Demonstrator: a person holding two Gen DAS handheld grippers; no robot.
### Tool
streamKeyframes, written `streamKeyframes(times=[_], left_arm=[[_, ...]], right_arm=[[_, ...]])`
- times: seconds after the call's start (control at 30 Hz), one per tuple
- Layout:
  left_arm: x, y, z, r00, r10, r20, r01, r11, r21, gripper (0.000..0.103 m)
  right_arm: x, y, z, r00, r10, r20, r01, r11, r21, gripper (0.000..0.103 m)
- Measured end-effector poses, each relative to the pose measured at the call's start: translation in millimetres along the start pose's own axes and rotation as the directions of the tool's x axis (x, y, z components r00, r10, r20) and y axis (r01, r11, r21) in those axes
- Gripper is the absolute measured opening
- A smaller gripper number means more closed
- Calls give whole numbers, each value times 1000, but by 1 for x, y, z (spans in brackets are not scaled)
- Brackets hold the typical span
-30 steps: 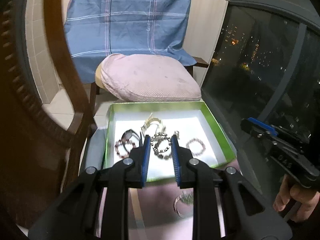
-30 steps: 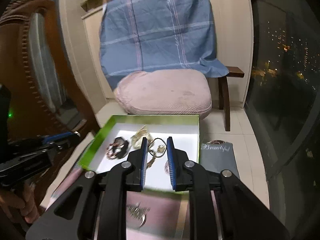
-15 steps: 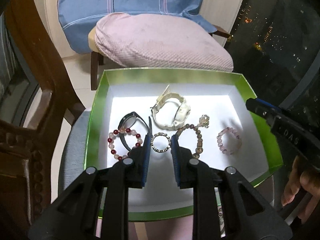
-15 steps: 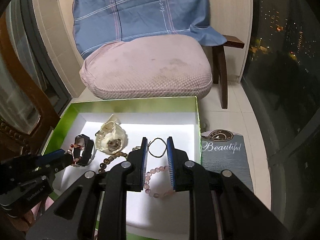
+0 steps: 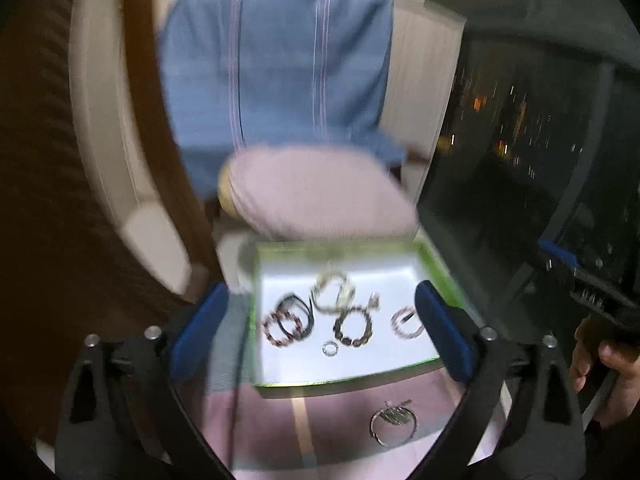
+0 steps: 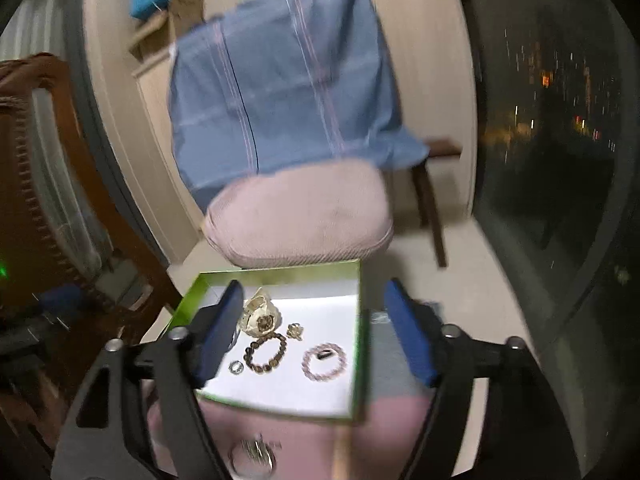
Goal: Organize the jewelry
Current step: 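Open both tools to drop the rings into the green box, then withdraw both open tools from the box toward the silver bangle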
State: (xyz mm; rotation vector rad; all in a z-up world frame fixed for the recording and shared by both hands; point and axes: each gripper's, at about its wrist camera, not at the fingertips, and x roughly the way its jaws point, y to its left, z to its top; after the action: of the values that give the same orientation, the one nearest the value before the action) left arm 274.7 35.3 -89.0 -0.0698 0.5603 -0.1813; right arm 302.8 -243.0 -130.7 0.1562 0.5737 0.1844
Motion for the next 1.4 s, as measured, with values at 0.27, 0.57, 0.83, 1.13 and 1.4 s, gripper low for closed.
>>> streamKeyframes(times=[0.27, 0.57, 0.83, 1.13, 1.4], left_arm=[[-96, -2, -81, 993, 8, 115, -11, 1000, 27, 99], [-82, -12, -151, 992, 41, 116, -46, 998, 41, 99], [-80, -11, -154, 997, 26, 72, -27, 999, 19, 99], [-70, -13, -153, 998, 32, 47, -33, 999, 16, 99], [-72, -10, -151, 999, 27, 42, -28, 1000, 6, 99]], right_arm=[[-114, 11, -86, 994, -39, 104, 49, 994, -94, 84], [-144, 11, -144, 983, -47, 175, 62, 995, -84, 84], [-145, 7, -146, 982, -58, 180, 75, 993, -88, 84], [-142, 8, -149, 984, -68, 164, 85, 991, -102, 84], [-130, 17, -152, 994, -30, 102, 44, 989, -138, 84]])
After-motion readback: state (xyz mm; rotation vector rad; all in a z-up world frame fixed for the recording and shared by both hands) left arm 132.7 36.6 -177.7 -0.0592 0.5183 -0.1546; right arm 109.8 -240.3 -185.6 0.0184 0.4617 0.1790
